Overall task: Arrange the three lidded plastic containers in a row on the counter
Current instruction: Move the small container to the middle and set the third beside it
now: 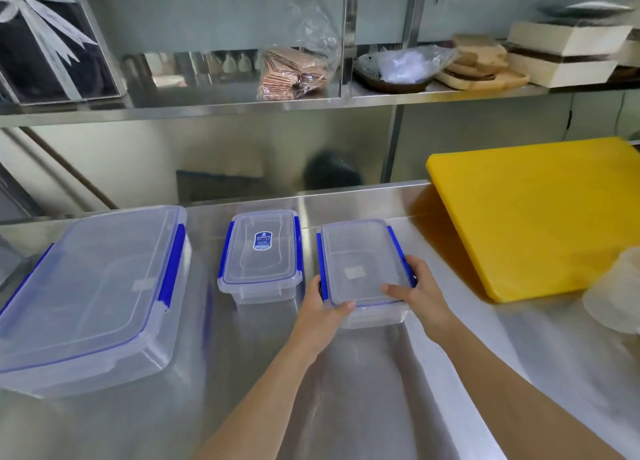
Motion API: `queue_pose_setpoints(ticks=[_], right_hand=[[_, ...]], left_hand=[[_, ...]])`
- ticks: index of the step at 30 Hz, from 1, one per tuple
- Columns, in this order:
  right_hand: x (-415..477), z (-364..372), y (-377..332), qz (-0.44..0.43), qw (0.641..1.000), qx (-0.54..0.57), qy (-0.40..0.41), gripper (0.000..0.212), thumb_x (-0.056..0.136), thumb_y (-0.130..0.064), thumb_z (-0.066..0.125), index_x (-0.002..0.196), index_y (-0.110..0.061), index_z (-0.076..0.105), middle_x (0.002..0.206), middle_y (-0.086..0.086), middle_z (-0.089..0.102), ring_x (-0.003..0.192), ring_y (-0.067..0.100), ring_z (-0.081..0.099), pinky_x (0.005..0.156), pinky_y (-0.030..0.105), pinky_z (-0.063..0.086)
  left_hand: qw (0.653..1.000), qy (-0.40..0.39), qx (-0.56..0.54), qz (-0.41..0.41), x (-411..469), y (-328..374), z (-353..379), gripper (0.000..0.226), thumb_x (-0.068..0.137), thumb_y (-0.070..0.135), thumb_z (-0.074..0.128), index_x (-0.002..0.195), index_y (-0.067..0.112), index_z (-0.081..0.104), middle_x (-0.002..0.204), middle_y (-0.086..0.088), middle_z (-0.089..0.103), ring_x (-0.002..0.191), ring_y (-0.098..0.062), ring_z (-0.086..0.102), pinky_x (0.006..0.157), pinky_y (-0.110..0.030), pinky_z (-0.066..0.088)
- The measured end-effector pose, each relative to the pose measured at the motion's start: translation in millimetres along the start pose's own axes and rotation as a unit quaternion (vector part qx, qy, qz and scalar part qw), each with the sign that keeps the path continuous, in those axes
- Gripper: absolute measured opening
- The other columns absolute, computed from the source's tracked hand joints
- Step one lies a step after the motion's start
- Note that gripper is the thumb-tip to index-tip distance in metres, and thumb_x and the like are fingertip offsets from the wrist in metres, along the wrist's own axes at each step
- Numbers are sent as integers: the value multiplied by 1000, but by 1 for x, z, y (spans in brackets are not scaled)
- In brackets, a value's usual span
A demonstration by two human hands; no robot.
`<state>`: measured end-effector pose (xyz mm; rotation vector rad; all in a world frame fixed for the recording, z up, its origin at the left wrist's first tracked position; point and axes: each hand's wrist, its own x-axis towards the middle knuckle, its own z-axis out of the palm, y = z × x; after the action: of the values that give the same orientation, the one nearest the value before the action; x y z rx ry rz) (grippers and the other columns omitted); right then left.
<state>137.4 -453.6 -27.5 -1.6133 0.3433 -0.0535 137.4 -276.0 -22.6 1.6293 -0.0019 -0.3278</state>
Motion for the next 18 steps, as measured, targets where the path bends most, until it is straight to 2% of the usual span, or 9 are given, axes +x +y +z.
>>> queue_pose_setpoints(ticks=[2, 4, 7, 11, 14, 16, 18], right_hand=[[27, 1, -2, -8, 1000, -16, -8, 70, 74, -2, 73, 132, -17, 38, 117, 1, 50, 89, 8, 54, 56, 15, 50], [49, 2, -2, -15, 1000, -17, -17, 71, 75, 0, 72, 133, -16, 37, 118, 0, 47, 90, 8, 53, 53, 13, 51], [76, 1, 1, -16, 999, -14, -28, 69, 76, -1, 70, 134, -16, 35, 118, 0, 46, 96, 12, 53, 62, 16, 50], [92, 1, 10, -2, 999, -6, -51, 69, 79, -6, 69, 136, -19, 33, 119, -2, 47, 101, 16, 53, 68, 20, 50], [91, -1, 11, -13, 998, 10, -53, 60, 82, -14, 67, 128, -28, 31, 108, -16, 46, 96, 10, 52, 66, 17, 49], [87, -2, 12, -37, 998, 14, -49, 62, 80, -15, 69, 124, -34, 28, 104, -25, 42, 96, 5, 51, 65, 15, 53], [85, -1, 16, -65, 995, -14, -76, 71, 73, -14, 76, 124, -35, 32, 111, -25, 44, 105, 5, 52, 71, 15, 56]], left_hand=[[1000, 10, 3, -3, 22, 2, 0, 51, 81, 8, 66, 120, 27, 38, 100, 19, 57, 86, 10, 54, 74, -12, 48], [1000, 12, 23, -5, 42, 4, 1, 58, 82, 13, 67, 130, 25, 36, 109, 13, 55, 95, 2, 55, 89, -21, 43], [997, 10, 70, 0, 66, 4, 2, 60, 83, 22, 65, 134, 27, 33, 116, 13, 50, 112, -10, 50, 98, -29, 41], [995, 18, 96, 2, 82, 0, 2, 47, 85, 22, 62, 125, 32, 39, 115, 14, 49, 117, -12, 49, 95, -27, 40], [993, 73, 93, 13, 82, -1, 6, 58, 82, 23, 67, 131, 25, 37, 117, 16, 44, 112, -5, 45, 93, -25, 38], [991, 108, 75, 11, 81, -3, 10, 66, 79, 26, 70, 134, 22, 33, 118, 17, 39, 110, -3, 41, 89, -24, 37], [991, 117, 56, -2, 83, -7, 15, 62, 79, 32, 69, 131, 25, 36, 122, 14, 47, 110, -7, 48, 88, -24, 40]])
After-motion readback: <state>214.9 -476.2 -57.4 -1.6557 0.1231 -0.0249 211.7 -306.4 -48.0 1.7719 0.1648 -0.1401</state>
